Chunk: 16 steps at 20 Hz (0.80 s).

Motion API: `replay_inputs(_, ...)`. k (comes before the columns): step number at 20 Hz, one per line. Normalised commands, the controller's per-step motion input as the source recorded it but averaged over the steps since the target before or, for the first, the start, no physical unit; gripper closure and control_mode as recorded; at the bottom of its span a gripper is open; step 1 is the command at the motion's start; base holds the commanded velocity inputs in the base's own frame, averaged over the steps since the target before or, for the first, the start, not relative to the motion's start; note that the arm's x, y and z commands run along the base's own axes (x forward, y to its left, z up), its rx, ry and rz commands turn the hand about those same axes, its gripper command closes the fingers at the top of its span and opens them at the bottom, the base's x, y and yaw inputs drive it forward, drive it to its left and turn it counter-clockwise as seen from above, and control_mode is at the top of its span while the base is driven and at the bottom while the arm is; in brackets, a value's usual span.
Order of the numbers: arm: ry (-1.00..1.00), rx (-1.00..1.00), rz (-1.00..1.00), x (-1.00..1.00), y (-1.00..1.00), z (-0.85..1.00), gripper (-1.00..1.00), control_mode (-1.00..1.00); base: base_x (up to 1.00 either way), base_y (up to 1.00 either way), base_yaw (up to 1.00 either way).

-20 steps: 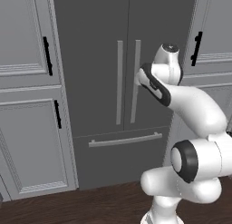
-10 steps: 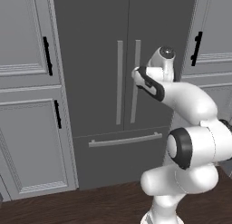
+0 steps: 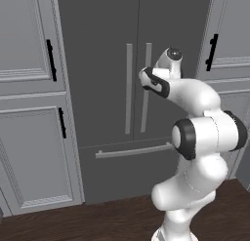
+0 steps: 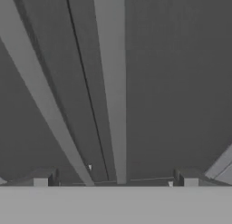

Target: Take the strawberry from the fridge and place it on top of the pancake, located on the dining counter.

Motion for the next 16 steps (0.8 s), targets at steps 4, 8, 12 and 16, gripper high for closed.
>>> replay_inputs(4,0.0,0.06,0.07,0.57,-0.3,0.0,-1.0,-1.0,0.0,0.0,0.0)
replay_inputs(8,0.0,0.0,0.0,0.57,0.0,0.0,-1.0,-1.0,0.0,0.0,0.0)
replay_inputs(12,0.0,0.0,0.0,0.62,0.0,0.0,-1.0,-1.0,0.0,0.0,0.0)
replay_inputs(16,-0.02,0.0,0.0,0.48,0.0,-0.06,-1.0,-1.0,0.0,0.0,0.0)
